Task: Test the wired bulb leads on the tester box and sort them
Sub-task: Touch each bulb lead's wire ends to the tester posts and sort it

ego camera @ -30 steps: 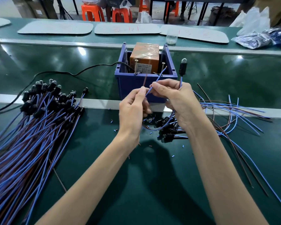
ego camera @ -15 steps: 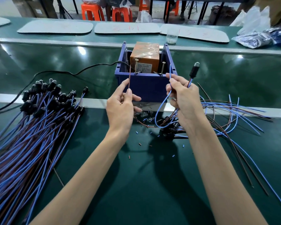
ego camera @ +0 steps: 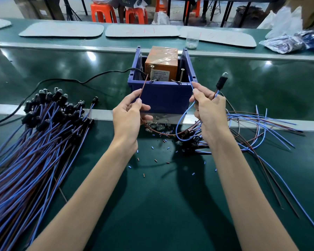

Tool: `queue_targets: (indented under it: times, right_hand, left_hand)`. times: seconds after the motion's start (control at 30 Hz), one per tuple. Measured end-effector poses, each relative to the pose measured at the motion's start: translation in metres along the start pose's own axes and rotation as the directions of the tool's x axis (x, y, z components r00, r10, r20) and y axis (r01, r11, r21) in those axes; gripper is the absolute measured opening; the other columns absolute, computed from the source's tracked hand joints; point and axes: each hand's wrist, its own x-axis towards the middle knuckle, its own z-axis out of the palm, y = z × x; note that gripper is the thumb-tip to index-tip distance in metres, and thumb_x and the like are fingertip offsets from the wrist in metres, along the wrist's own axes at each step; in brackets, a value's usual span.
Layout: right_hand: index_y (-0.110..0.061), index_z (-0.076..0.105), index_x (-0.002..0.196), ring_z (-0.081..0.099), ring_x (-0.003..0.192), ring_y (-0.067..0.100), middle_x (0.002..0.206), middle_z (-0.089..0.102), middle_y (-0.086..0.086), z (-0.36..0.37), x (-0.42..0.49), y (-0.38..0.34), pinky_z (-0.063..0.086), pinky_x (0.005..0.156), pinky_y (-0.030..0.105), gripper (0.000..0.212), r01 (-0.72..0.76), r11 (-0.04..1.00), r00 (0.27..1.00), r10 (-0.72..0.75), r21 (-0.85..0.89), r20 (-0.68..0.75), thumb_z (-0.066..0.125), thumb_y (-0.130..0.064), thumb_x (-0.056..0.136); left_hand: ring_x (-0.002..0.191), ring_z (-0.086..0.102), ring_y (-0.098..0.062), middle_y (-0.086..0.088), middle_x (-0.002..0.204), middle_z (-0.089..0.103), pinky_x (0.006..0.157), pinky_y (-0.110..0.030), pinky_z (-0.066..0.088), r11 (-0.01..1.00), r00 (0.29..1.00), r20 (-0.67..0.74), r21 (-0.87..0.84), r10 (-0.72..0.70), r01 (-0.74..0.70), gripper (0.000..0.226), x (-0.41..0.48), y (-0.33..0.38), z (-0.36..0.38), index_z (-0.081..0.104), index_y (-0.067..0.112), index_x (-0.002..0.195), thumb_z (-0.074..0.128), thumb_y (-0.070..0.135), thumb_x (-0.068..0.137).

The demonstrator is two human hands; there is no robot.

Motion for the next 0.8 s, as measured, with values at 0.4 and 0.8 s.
queue_targets:
  times: [0.4,0.8]
  right_hand:
    - [-0.019,0.068,0.099,0.028,0.038,0.002,0.06,0.049,-0.004,-0.001,0.0004,-0.0041,0.022,0.037,0.012,0.031,0.021,0.999,0.992,-0.015,-0.049,0.125,0.044,0.0,0.095]
    - [-0.021,0.071,0.088,0.025,0.037,0.004,0.057,0.044,-0.003,-0.0054,0.0,-0.0078,0.021,0.036,0.012,0.037,0.034,0.998,0.992,-0.027,-0.06,0.124,0.042,0.002,0.093]
  left_hand:
    - [0.043,0.054,-0.005,0.012,0.053,0.06,0.051,-0.015,0.047,0.998,0.995,0.07,0.01,-0.07,0.07,0.029,0.002,0.0077,-0.0045,0.069,0.028,0.101,0.048,0.008,0.097]
    - [0.043,0.051,-0.004,0.013,0.051,0.054,0.05,-0.013,0.045,0.998,0.994,0.09,0.02,-0.069,0.067,0.032,0.0011,0.0073,-0.0038,0.069,0.03,0.095,0.047,0.007,0.097]
